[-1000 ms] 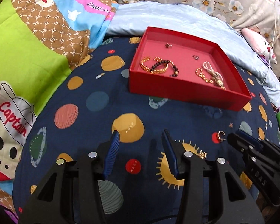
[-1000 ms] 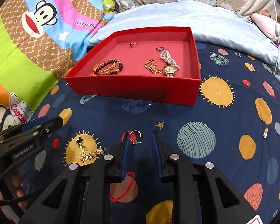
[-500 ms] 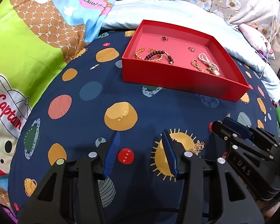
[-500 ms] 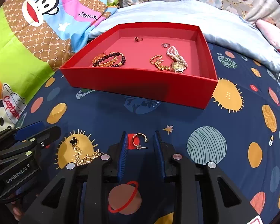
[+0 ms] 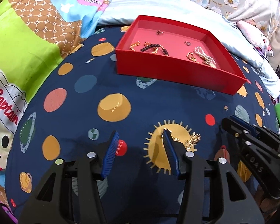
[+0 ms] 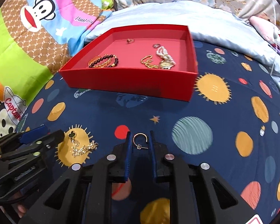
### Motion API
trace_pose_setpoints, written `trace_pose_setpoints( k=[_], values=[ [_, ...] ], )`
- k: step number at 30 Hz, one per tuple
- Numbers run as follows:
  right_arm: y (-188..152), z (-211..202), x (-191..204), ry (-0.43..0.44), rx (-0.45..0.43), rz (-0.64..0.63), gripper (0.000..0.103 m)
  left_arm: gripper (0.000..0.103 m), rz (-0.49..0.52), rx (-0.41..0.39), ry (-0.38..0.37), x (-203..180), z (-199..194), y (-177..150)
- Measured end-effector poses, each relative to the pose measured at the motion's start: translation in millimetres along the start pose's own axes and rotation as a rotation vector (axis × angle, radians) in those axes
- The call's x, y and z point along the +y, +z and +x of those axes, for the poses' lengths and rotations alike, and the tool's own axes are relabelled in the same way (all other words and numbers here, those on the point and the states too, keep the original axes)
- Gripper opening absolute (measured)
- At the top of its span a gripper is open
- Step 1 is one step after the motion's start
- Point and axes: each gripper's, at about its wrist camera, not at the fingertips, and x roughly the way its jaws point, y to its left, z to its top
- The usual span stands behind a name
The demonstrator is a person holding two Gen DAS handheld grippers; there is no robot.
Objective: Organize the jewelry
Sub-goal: 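Grasp the black clover pendant chain with the left tool while the right tool grasps the gold hoop earring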
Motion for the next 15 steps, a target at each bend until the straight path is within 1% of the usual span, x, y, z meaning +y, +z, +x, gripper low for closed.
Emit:
trace_pose_setpoints(
  k=[6,9,14,15],
  values=[
    [-7.2,-17.5,-19.2,-0.005,-0.010,0.049,0.016,0.050,0.025,0.018,-0.012,-16.6,8.5,-3.2],
    [-11.0,-22.3,-27.5,-0.006,-0.014,0.069,0.016,0.054,0.043,0.012,0.003,-24.9,10.6,-4.3],
    [-16.0,-25.8,-34.0,-0.003,-0.017,0.086,0.016,0.053,0.053,-0.006,0.040,-31.1,13.6,-4.0],
    [-17.0,-26.1,-34.6,-0.002,-0.017,0.088,0.016,0.052,0.059,-0.011,0.048,-32.4,13.7,-4.3]
  ],
)
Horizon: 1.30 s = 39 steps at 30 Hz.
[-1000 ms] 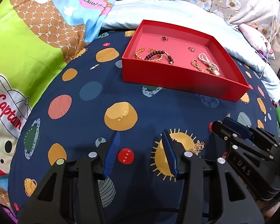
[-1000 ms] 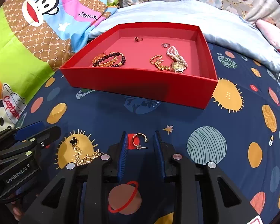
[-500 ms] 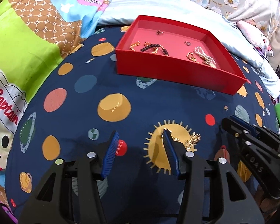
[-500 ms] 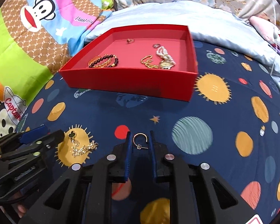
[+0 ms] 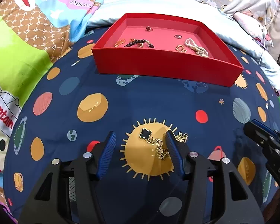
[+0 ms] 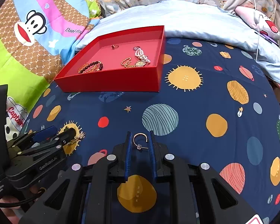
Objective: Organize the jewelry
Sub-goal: 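Grasp the black clover pendant chain with the left tool while the right tool grasps the gold hoop earring, then lift the clover chain and hoop earring into the red tray and open both tools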
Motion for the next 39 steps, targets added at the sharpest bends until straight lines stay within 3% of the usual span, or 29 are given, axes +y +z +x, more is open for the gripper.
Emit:
trace_pose_setpoints(
  k=[5,10,21,39],
  values=[
    [-1.6,-0.2,-1.0,0.008,0.000,0.004,0.016,0.038,0.024,-0.017,0.010,-7.7,0.2,0.8],
    [-1.3,-1.9,-0.2,0.013,-0.005,0.004,0.016,0.013,0.028,-0.019,-0.005,-10.7,-0.2,2.2],
    [-1.9,-4.2,4.6,0.023,-0.006,0.001,0.016,0.013,-0.032,0.004,-0.075,3.7,-4.4,1.6],
    [-6.7,-5.7,19.9,0.042,0.005,-0.028,0.016,0.013,-0.085,-0.033,-0.066,41.6,-34.4,1.3]
  ],
)
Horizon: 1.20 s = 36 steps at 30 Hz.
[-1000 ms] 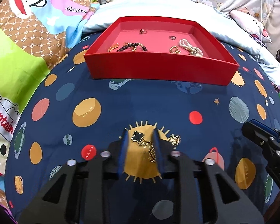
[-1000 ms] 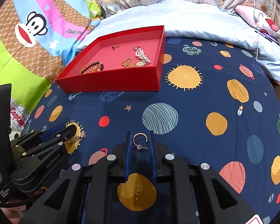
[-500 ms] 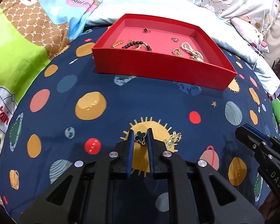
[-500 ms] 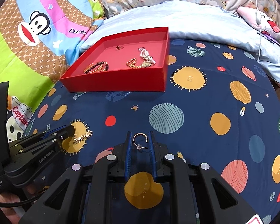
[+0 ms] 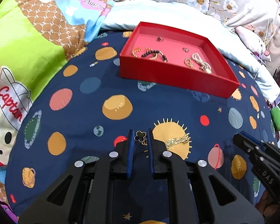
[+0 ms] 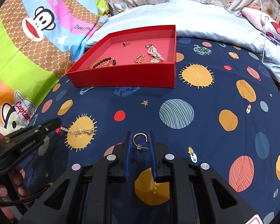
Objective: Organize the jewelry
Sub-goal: 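Lift the clover chain and hoop earring into the red tray and open both tools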
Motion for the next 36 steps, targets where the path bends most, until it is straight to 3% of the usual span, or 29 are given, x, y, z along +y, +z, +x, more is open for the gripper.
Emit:
trace_pose_setpoints(
  k=[19,36],
  values=[
    [42.2,-30.5,5.5,0.002,-0.099,-0.034,0.016,0.013,0.047,-0.166,-0.054,-15.6,-57.1,67.2],
    [103.2,-31.8,-1.2,0.016,-0.185,-0.049,0.016,0.013,0.091,-0.241,-0.053,-43.3,-50.0,127.1]
  ],
)
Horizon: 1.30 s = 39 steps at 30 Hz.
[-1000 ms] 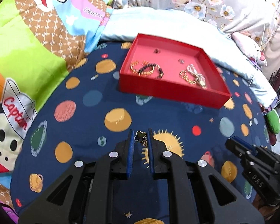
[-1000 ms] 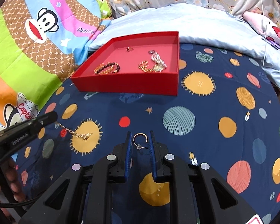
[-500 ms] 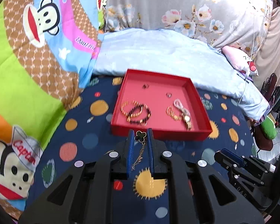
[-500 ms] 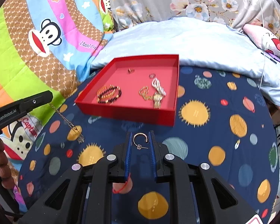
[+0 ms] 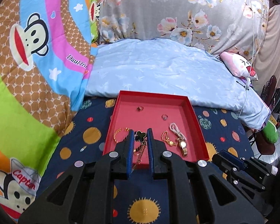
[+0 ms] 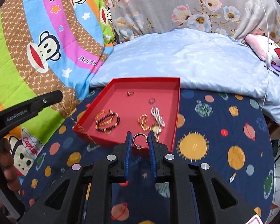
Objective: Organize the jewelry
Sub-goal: 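Lift the clover chain and hoop earring into the red tray and open both tools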
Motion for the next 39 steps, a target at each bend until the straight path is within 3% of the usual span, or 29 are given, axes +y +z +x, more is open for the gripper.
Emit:
trace_pose_setpoints(
  k=[24,39],
  values=[
    [84.4,32.4,3.9,-0.011,-0.065,-0.069,0.016,0.013,0.053,-0.086,0.015,-9.9,33.2,77.0],
    [117.6,92.2,-5.1,0.005,-0.027,-0.043,0.016,0.013,0.072,-0.064,0.042,-13.1,93.3,105.6]
  ],
)
